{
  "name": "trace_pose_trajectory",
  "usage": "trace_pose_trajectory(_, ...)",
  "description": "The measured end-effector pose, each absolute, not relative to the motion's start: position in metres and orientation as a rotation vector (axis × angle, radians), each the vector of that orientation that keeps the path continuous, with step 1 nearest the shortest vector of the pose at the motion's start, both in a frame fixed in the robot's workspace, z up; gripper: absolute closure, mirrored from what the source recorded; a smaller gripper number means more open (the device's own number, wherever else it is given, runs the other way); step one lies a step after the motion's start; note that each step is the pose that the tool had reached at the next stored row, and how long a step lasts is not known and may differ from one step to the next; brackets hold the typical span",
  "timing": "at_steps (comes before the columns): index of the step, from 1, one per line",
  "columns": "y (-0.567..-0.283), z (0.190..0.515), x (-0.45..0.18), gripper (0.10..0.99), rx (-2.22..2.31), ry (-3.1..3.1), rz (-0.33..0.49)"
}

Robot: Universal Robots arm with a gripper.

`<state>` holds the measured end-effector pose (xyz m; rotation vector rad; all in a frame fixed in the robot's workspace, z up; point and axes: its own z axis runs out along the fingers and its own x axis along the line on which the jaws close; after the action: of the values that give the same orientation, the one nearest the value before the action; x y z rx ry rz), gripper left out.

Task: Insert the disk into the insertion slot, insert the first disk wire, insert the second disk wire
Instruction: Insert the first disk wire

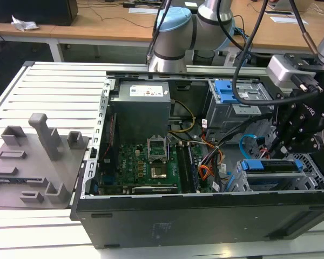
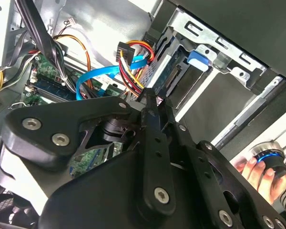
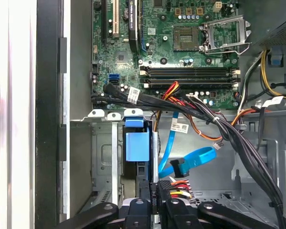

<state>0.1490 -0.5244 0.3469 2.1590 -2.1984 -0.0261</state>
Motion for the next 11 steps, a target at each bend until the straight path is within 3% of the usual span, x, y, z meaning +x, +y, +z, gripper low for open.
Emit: trace_pose_trajectory(11, -0.5245, 0.3424, 0.1495, 0.902, 2.159, -2.198, -0.026)
